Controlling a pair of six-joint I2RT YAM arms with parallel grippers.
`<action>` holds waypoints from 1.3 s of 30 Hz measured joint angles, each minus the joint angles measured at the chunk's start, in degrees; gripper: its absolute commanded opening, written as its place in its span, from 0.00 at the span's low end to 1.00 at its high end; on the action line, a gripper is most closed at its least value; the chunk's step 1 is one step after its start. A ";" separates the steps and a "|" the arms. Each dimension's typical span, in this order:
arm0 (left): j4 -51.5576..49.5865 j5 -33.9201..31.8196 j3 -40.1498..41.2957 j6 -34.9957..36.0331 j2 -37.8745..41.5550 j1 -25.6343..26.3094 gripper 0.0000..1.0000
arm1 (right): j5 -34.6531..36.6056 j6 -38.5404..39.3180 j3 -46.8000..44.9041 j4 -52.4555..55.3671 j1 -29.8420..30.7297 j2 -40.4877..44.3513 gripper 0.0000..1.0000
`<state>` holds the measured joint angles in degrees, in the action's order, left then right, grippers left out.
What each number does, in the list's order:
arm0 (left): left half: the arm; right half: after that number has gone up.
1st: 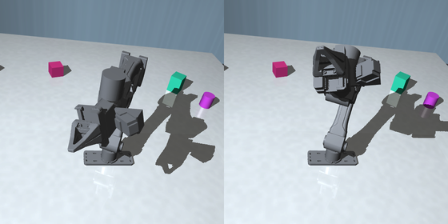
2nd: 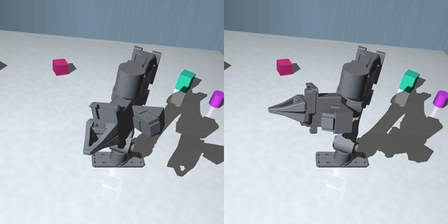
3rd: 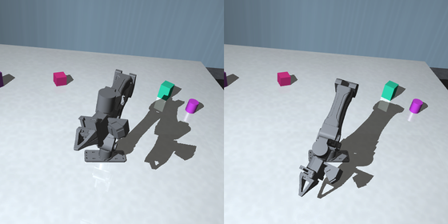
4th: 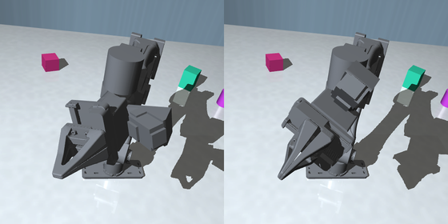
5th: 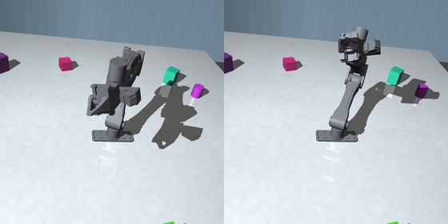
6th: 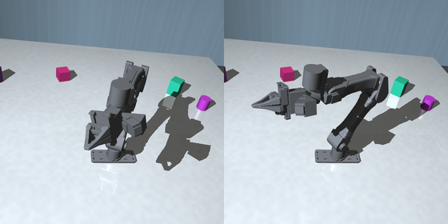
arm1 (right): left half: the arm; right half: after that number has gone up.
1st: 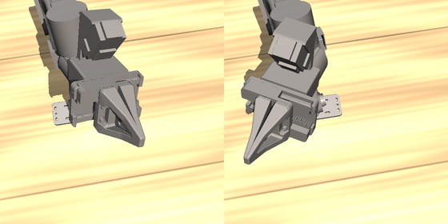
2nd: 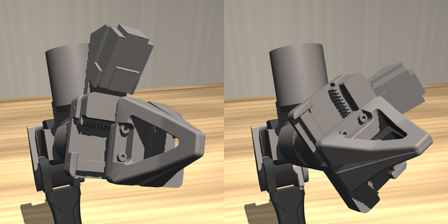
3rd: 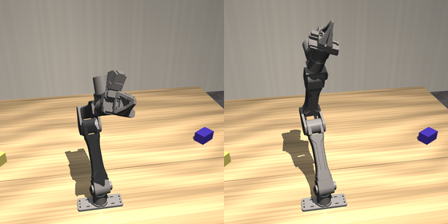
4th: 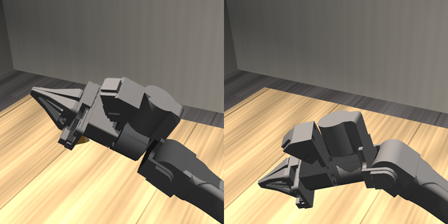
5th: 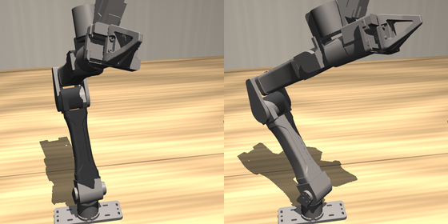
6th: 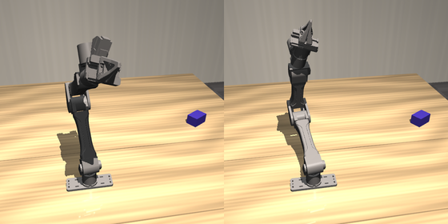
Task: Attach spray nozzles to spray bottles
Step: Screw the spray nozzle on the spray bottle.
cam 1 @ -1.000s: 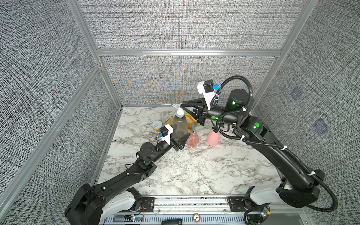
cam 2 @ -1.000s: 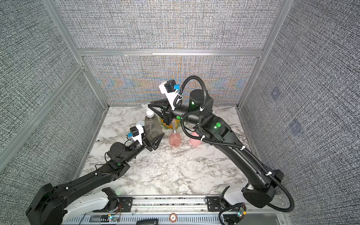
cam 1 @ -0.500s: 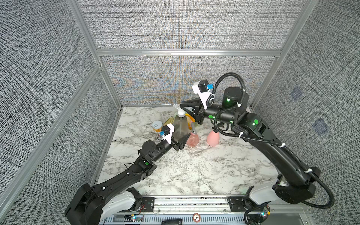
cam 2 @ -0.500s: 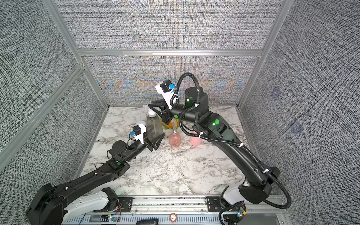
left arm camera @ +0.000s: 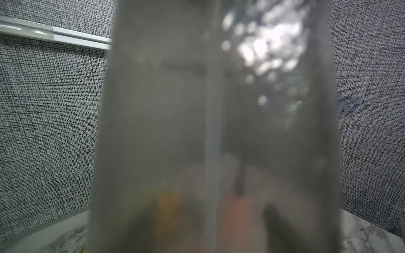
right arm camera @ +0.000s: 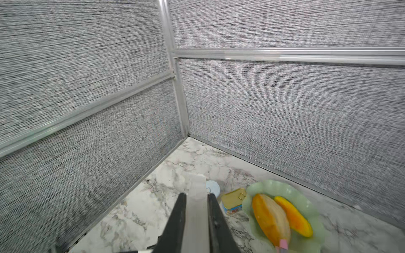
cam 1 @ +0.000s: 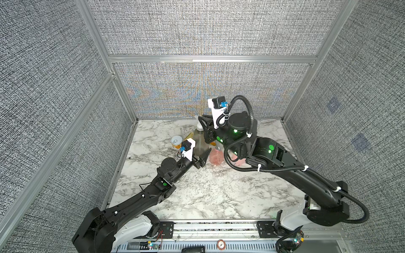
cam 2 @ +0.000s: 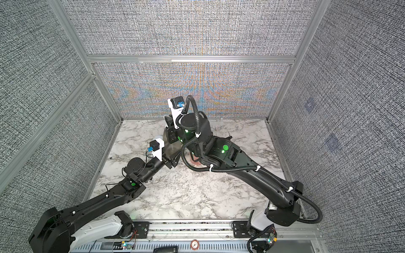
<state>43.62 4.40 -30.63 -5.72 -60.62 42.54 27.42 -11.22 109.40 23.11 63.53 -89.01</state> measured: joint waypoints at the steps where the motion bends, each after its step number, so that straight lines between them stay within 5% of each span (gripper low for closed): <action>1: 0.02 -0.17 0.00 0.24 0.00 0.02 0.54 | 2.32 -0.50 0.63 0.66 0.76 -0.55 0.23; 7: 1.36 -0.98 -0.07 1.86 0.00 0.07 0.54 | 7.26 -2.03 1.95 4.72 2.78 -2.10 0.40; 28: 6.60 -0.17 0.15 2.01 -0.44 0.07 0.54 | 1.33 0.79 6.67 10.05 4.83 0.50 0.69; 39: 8.15 1.73 0.68 0.94 -1.53 0.07 0.54 | -5.22 6.60 9.25 12.70 6.40 5.92 0.59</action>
<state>51.77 6.13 -29.95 -4.78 -62.15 42.61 22.20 -4.62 118.65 35.81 69.93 -83.09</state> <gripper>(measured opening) 0.756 0.589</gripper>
